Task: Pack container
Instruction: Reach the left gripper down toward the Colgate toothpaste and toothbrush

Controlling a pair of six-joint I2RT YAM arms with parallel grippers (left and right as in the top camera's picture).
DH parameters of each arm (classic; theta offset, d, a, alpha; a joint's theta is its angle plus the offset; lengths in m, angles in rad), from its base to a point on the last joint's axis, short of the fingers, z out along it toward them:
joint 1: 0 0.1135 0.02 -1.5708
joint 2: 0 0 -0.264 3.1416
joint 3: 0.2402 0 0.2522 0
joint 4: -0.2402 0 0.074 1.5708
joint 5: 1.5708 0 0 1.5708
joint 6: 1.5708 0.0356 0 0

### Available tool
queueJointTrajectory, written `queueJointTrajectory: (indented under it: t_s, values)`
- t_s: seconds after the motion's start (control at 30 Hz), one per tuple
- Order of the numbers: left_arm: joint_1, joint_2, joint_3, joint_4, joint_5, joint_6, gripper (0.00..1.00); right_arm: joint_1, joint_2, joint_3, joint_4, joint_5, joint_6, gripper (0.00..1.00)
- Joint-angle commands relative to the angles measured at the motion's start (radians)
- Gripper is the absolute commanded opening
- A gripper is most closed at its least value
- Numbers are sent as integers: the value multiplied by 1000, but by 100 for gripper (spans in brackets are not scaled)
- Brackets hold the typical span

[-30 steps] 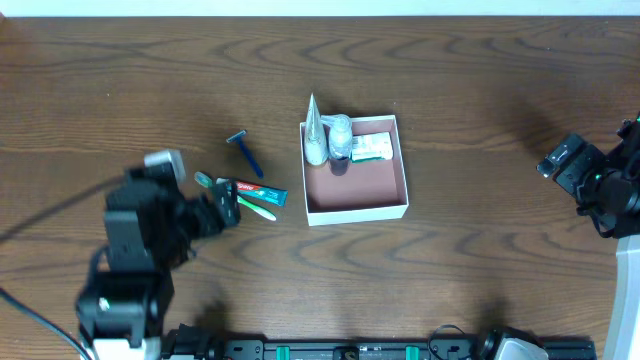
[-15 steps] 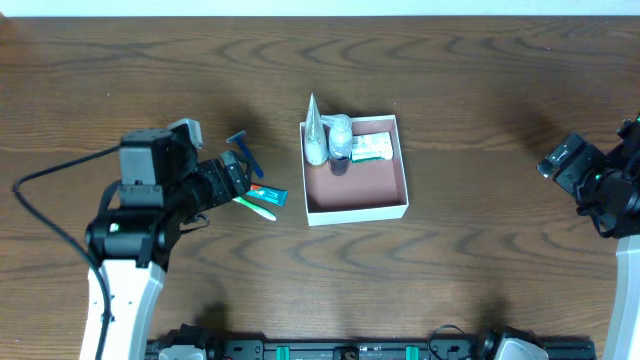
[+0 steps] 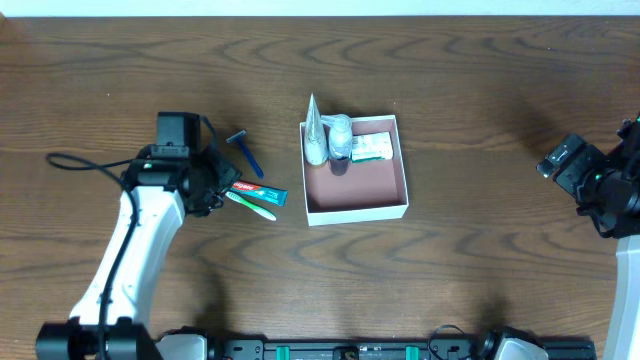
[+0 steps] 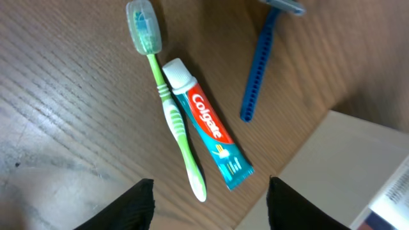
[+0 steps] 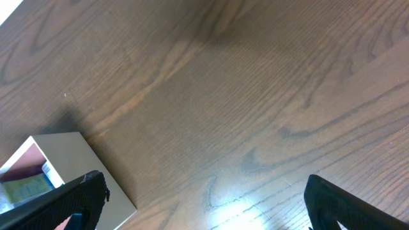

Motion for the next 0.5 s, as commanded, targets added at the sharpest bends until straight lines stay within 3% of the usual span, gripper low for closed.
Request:
queueJointTrajectory:
  t_s: [0.0, 0.2, 0.47]
  values:
    - [-42, 31, 3, 14, -98, -24, 59, -11, -6, 12, -1, 0, 4, 99]
    - [-114, 123, 3, 59, -148, -24, 72, -11, -6, 12, -1, 0, 4, 99]
    - [-137, 257, 3, 142, -141, -69, 73, -11, -6, 12, -1, 0, 4, 99]
